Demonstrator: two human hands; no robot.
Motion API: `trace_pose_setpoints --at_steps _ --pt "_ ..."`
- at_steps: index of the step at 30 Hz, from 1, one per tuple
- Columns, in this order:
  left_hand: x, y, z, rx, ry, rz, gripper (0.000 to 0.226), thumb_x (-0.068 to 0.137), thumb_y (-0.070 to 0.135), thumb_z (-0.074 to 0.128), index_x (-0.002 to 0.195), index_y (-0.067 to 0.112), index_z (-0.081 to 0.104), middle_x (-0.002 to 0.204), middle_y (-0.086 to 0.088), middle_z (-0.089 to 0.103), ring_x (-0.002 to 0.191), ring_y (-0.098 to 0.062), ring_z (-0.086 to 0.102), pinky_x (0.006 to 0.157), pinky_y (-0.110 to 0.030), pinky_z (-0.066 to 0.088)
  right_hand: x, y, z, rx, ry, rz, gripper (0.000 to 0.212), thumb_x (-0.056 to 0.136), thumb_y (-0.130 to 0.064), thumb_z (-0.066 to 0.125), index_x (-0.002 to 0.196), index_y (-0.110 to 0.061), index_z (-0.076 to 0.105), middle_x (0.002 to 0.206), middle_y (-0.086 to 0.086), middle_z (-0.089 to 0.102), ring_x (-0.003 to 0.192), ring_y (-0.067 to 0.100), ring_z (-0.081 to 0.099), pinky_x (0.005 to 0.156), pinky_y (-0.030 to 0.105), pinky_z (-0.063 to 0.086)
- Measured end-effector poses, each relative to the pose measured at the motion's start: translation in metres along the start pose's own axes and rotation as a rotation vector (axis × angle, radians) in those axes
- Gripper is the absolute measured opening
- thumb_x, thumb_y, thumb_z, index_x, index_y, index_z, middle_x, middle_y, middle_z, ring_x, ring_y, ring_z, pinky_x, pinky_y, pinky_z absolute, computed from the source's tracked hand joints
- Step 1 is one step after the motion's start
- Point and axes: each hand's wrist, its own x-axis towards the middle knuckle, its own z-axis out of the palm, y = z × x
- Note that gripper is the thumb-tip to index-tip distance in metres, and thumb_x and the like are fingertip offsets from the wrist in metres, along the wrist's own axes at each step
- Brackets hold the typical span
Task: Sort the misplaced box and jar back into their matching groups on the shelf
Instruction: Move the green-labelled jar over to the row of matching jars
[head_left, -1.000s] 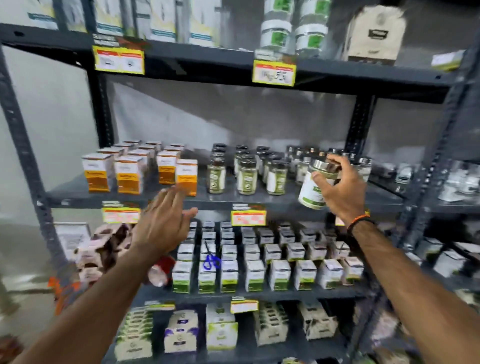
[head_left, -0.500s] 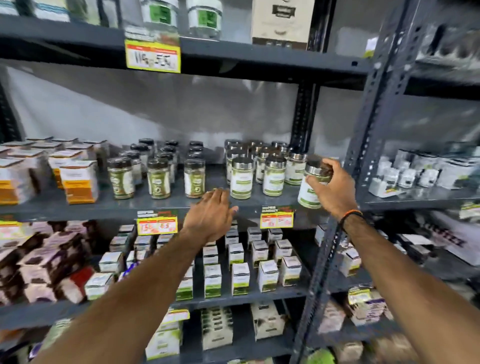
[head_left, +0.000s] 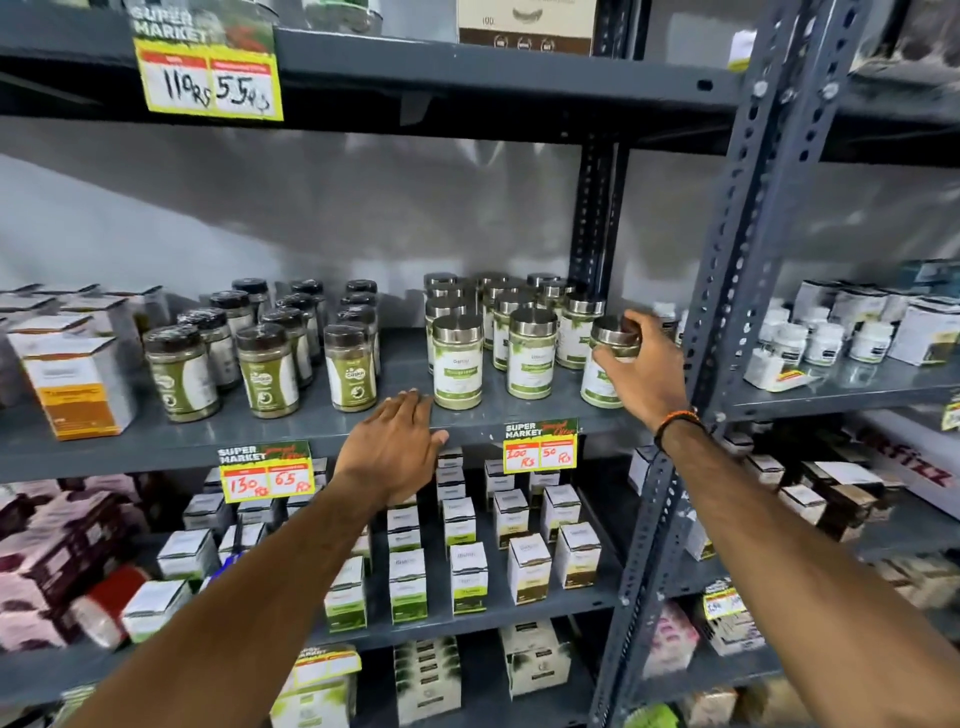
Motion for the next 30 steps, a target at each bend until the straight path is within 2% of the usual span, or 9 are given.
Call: trace_pose_setpoints --at_steps 1,3,5,7,9,11,16,23,30 --pt "0.000 0.000 0.001 0.008 0.005 0.001 0.071 0.101 0.052 0.015 0.155 0.008 0.029 0.161 -0.016 0.036 0.147 -0.031 0.034 0.118 -0.043 0.029 -0.001 0.001 0.000 0.005 -0.012 0.010 0.081 0.089 -0.038 0.078 0.159 -0.018 0.041 0.147 0.007 0.061 0.133 0.025 0.058 0.113 0.037 0.045" --pt "-0.001 0.001 0.002 0.021 0.021 -0.001 0.068 0.103 0.051 0.018 0.154 0.008 0.030 0.160 -0.016 0.037 0.146 -0.030 0.035 0.118 -0.042 0.029 -0.007 0.005 0.000 0.014 -0.025 0.047 0.098 0.086 -0.040 0.084 0.164 -0.017 0.031 0.156 0.009 0.054 0.142 0.027 0.051 0.120 0.040 0.038" --pt "-0.001 0.001 0.002 0.031 0.036 0.008 0.067 0.103 0.050 0.019 0.154 0.007 0.031 0.159 -0.016 0.039 0.146 -0.031 0.037 0.119 -0.042 0.028 -0.016 0.014 0.002 0.011 -0.032 0.102 0.110 0.074 -0.046 0.093 0.159 -0.011 0.034 0.150 0.010 0.059 0.133 0.027 0.058 0.112 0.034 0.046" --pt "-0.002 0.002 0.002 0.031 0.046 0.016 0.067 0.103 0.049 0.019 0.153 0.007 0.033 0.158 -0.017 0.040 0.145 -0.031 0.038 0.120 -0.041 0.027 -0.024 0.023 0.007 -0.060 -0.044 0.155 0.101 0.067 -0.048 0.097 0.144 -0.007 0.046 0.135 0.010 0.069 0.115 0.025 0.067 0.092 0.028 0.053" --pt "-0.002 0.001 0.003 0.031 0.051 0.015 0.067 0.103 0.049 0.019 0.153 0.007 0.033 0.158 -0.017 0.041 0.145 -0.031 0.038 0.120 -0.041 0.027 -0.025 0.030 0.012 -0.156 -0.043 0.155 0.081 0.068 -0.044 0.097 0.127 -0.008 0.056 0.124 0.010 0.075 0.109 0.028 0.072 0.085 0.031 0.056" --pt "-0.002 0.001 0.004 0.030 0.051 0.009 0.067 0.104 0.050 0.019 0.154 0.007 0.033 0.159 -0.016 0.040 0.145 -0.030 0.038 0.120 -0.041 0.026 -0.019 0.033 0.015 -0.195 -0.044 0.153 0.070 0.071 -0.042 0.095 0.123 -0.009 0.062 0.121 0.009 0.077 0.109 0.029 0.073 0.085 0.034 0.058" --pt "-0.001 -0.001 0.007 0.030 0.059 0.013 0.069 0.103 0.050 0.018 0.152 0.006 0.036 0.156 -0.017 0.043 0.143 -0.031 0.041 0.120 -0.042 0.028 -0.008 0.033 0.022 -0.191 -0.076 0.182 0.062 0.077 -0.039 0.090 0.127 -0.010 0.067 0.123 0.010 0.077 0.113 0.030 0.072 0.093 0.040 0.059" --pt "-0.001 -0.002 0.007 0.024 0.065 0.024 0.068 0.103 0.050 0.018 0.151 0.007 0.037 0.156 -0.017 0.044 0.143 -0.031 0.041 0.120 -0.042 0.029 -0.013 0.028 0.034 -0.105 0.018 0.233 0.059 0.075 -0.035 0.093 0.124 -0.012 0.069 0.120 0.007 0.078 0.110 0.026 0.073 0.087 0.030 0.053" --pt "-0.001 -0.002 0.007 0.019 0.068 0.027 0.068 0.103 0.051 0.018 0.152 0.007 0.036 0.156 -0.017 0.044 0.143 -0.030 0.041 0.120 -0.042 0.028 -0.010 0.026 0.038 -0.087 0.043 0.275 0.058 0.068 -0.037 0.097 0.118 -0.014 0.076 0.115 0.006 0.080 0.103 0.023 0.075 0.084 0.029 0.057"
